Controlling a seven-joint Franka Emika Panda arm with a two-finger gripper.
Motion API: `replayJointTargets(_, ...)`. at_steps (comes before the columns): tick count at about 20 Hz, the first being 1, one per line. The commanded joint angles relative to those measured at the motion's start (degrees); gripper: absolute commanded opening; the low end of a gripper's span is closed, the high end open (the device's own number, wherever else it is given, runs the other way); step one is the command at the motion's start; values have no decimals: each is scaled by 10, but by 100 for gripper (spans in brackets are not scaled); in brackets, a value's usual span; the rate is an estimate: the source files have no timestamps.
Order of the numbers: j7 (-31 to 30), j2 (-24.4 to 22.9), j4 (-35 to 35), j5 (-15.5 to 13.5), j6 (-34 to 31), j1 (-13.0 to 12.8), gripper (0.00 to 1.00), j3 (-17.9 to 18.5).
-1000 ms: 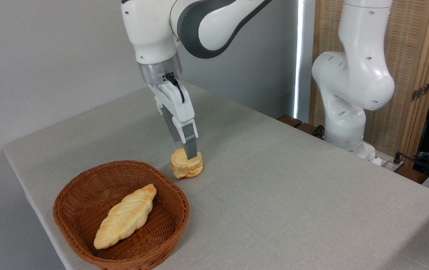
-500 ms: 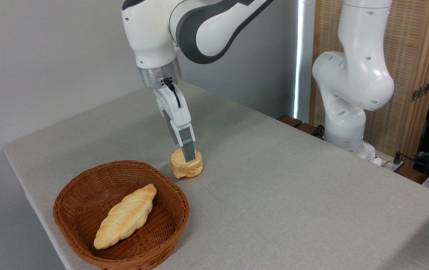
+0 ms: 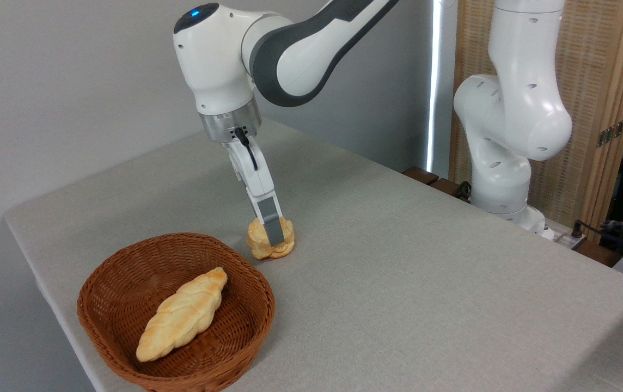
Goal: Put bread into the basket
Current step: 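Close the gripper fingers around the round bun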
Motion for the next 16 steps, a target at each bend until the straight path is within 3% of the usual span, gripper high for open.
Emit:
replayJointTargets(1, 10, 7, -2, 7, 20, -5, 100, 5)
replayJointTargets(9, 10, 17, -1, 7, 21, -7, 96, 5)
replayJointTargets(11, 10, 17, -2, 7, 21, -7, 77, 5)
replayJointTargets(13, 11, 16, -1, 7, 20, -7, 47, 4)
replayJointTargets(15, 11, 15, -1, 7, 20, -7, 35, 4)
replayJointTargets(16, 11, 15, 0, 7, 20, -6, 33, 4)
